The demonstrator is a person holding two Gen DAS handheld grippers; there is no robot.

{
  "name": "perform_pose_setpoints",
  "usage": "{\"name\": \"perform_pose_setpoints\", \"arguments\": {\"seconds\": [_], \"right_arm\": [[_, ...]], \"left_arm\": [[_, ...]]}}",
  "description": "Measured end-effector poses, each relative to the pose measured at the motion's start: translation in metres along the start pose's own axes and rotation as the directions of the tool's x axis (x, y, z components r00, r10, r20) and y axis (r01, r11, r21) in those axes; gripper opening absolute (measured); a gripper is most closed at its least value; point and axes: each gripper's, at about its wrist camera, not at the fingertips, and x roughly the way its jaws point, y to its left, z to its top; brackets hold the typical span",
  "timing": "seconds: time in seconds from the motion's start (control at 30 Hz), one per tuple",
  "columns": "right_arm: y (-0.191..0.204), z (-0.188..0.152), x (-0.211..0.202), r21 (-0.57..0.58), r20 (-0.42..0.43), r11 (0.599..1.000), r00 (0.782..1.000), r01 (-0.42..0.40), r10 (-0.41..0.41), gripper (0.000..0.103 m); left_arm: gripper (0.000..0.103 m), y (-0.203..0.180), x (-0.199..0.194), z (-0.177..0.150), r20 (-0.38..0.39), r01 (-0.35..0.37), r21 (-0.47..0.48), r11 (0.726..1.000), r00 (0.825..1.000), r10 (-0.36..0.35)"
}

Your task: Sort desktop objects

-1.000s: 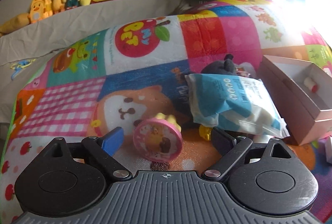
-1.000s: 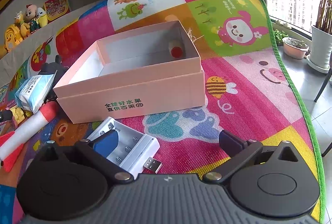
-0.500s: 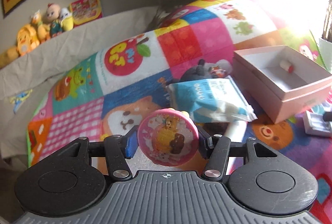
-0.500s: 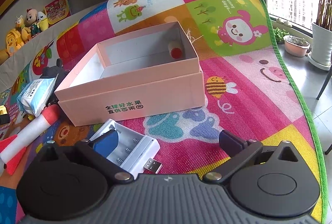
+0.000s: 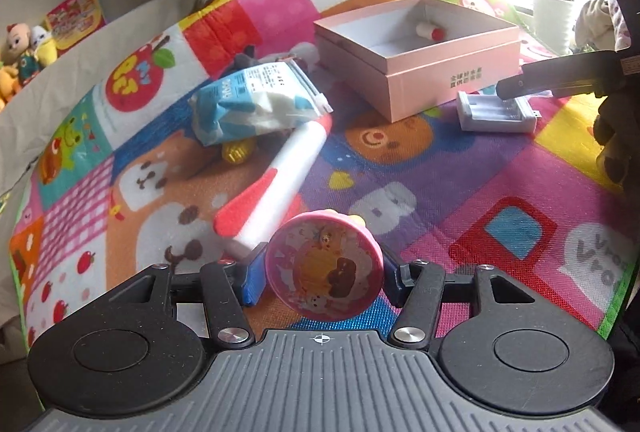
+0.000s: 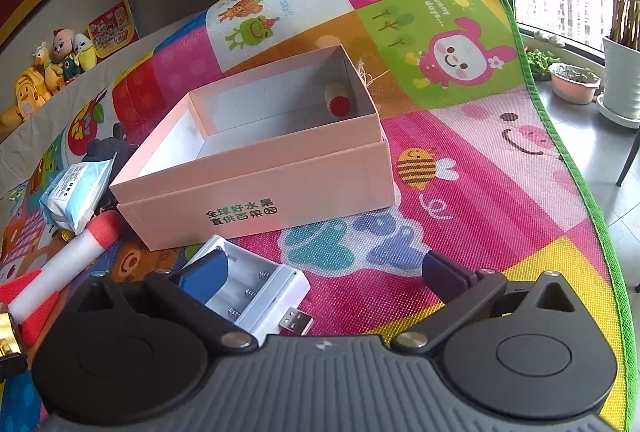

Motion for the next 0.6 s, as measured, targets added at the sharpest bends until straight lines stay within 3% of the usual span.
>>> {"name": "perform_pose_setpoints", "arguments": {"seconds": [0.13, 0.2, 0.33, 0.43, 0.53, 0.6], "right_arm": [[0.000, 0.000, 0.000, 0.000, 0.000, 1.000, 1.000, 0.000, 0.000, 0.103], [0.000, 0.000, 0.000, 0.001, 0.000, 1.000, 1.000, -0.001, 0.001, 0.103], [-0.001, 0.000, 0.000, 0.004, 0.001, 1.000, 1.000, -0.003, 0.003, 0.103], [-0.001, 0.000, -0.001, 0.008, 0.003, 1.000, 1.000, -0.008, 0.008, 0.103], [-0.002, 0.000, -0.001, 0.009, 0.004, 1.000, 1.000, -0.009, 0.009, 0.103], [-0.002, 0.000, -0.001, 0.009, 0.003, 1.000, 1.000, -0.008, 0.008, 0.103]], "left_arm": [[0.071, 0.001, 0.003, 0.005, 0.026, 0.008, -0.048, 0.999, 1.000, -0.007], [0.082, 0.004, -0.002, 0.005, 0.040, 0.027, -0.074, 0.997, 0.999, -0.024], [0.088, 0.006, -0.012, -0.005, 0.031, 0.029, -0.092, 0.995, 0.999, -0.026], [0.088, 0.011, -0.011, -0.020, 0.005, 0.028, -0.135, 0.990, 1.000, -0.028], [0.076, 0.016, -0.004, -0.031, -0.015, 0.049, -0.217, 0.975, 0.998, -0.054], [0.068, 0.019, -0.002, -0.033, 0.011, 0.066, -0.273, 0.960, 0.998, -0.065]]}}
